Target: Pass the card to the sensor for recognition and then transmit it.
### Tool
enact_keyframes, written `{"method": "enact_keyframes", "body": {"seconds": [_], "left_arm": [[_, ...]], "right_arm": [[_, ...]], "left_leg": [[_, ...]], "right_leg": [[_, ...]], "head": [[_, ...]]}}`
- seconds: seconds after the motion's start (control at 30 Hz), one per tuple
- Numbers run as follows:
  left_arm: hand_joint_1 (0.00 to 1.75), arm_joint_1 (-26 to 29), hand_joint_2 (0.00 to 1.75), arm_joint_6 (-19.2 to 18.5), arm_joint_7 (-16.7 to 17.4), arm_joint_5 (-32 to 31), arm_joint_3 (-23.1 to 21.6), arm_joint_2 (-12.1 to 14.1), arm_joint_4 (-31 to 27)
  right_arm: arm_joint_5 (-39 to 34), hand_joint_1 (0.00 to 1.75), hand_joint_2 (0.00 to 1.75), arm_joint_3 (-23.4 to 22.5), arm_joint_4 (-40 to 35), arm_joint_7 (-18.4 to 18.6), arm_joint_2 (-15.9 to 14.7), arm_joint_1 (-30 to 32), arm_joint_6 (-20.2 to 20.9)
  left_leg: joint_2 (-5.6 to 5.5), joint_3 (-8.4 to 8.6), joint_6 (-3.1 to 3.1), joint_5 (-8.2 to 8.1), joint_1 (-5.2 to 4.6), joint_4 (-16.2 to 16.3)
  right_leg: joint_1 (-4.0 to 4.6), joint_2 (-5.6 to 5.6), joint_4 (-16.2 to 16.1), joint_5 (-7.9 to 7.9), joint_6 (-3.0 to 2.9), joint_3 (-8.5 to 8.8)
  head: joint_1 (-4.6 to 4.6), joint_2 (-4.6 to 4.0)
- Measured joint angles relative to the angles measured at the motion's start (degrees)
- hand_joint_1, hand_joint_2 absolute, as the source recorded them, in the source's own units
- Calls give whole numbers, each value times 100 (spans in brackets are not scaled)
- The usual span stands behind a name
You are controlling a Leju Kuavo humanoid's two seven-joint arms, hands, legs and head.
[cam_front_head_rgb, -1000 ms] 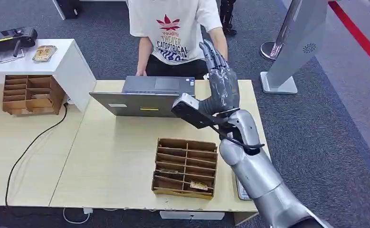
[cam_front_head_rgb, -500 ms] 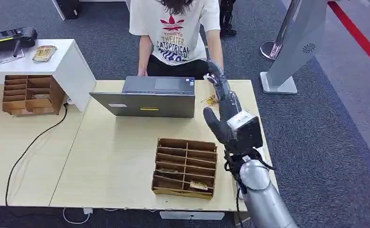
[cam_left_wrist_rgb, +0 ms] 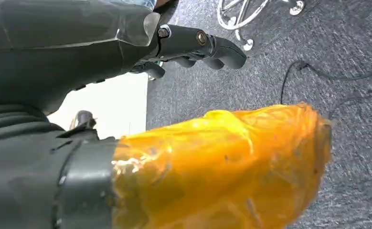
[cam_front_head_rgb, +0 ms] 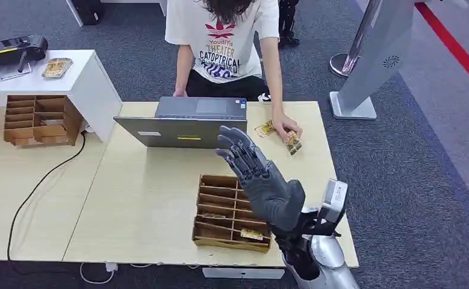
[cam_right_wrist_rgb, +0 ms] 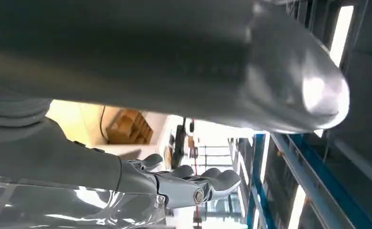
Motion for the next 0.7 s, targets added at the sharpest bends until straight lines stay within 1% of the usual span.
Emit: {"method": "enact_keyframes", "body": {"seconds": [0.17, 0.43, 0.57, 0.7], "left_arm": [[0, 3, 0, -46, 4, 11, 72, 50, 0], [0, 9, 0, -90, 85, -96, 72, 85, 0], [0, 9, 0, -92, 87, -125, 72, 85, 0], [0, 11, 0, -90, 85, -168, 72, 87, 0]], "right_arm": [[13, 0, 0, 173, 140, -39, 0, 10, 114], [28, 0, 0, 324, 315, -74, 0, 9, 153], [35, 0, 0, 339, 354, -151, -2, 25, 160], [55, 0, 0, 339, 345, -252, -11, 171, 107]], "left_leg": [[0, 0, 0, 0, -1, 1], [0, 0, 0, 0, 0, 0], [0, 1, 0, 0, 0, 0], [0, 1, 0, 0, 0, 1]], "right_leg": [[0, 0, 0, 1, 0, 0], [0, 0, 0, 0, 0, 0], [0, 0, 0, 1, 0, 0], [0, 0, 0, 0, 0, 0]], "head": [[0, 0], [0, 0], [0, 0], [0, 0]]}}
